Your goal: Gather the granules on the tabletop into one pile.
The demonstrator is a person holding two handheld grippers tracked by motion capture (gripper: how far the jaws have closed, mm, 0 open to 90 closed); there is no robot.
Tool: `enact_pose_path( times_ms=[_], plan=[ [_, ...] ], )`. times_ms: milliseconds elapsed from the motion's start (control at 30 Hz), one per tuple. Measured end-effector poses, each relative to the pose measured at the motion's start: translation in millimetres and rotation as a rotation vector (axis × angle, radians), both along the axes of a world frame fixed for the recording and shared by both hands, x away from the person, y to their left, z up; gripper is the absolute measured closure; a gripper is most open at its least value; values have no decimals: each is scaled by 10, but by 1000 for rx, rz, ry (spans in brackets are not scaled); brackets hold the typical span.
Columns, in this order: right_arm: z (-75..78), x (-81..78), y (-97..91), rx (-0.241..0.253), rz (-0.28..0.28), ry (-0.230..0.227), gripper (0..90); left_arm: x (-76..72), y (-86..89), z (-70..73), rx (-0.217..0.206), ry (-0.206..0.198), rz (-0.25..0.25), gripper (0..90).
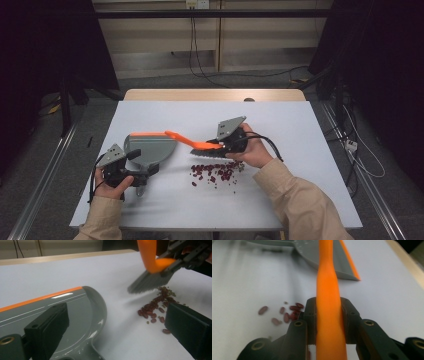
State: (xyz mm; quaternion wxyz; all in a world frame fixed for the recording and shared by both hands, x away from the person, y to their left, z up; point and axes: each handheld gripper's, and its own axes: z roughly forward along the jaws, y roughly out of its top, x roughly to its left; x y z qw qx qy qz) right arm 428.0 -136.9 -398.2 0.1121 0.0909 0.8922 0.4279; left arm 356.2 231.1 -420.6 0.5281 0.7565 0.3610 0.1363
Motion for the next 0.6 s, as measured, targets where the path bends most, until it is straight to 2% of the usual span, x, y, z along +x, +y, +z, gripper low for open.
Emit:
enact_pose_path(
  times_ms=[33, 133, 267, 367, 433, 467, 500, 600],
  plan=[
    [17, 12, -67, 2, -20, 1, 712, -1, -4, -2, -1, 3, 1, 54],
    [36, 34, -246, -34, -85, -15, 712, -1, -12, -2, 2, 4, -1, 54],
    [-56, 57, -456, -66, -146, -4, 712, -1, -21, -4, 2, 2, -5, 54],
    [-156, 62, -573, -91, -173, -6, 712, -1, -23, -5, 4, 1, -4, 54],
    [-217, 63, -634, -74, -186, 11, 712, -1, -25, -7, 2, 3, -2, 54],
    [-233, 57, -658, -43, -188, 30, 713, -1, -27, -8, 1, 3, -1, 54],
    [-242, 40, -665, -35, -185, 35, 713, 0, -27, -8, 4, 3, -3, 54],
    [-246, -42, -629, -53, -169, 17, 710, -3, -31, -6, 7, 3, -2, 54]
  ],
)
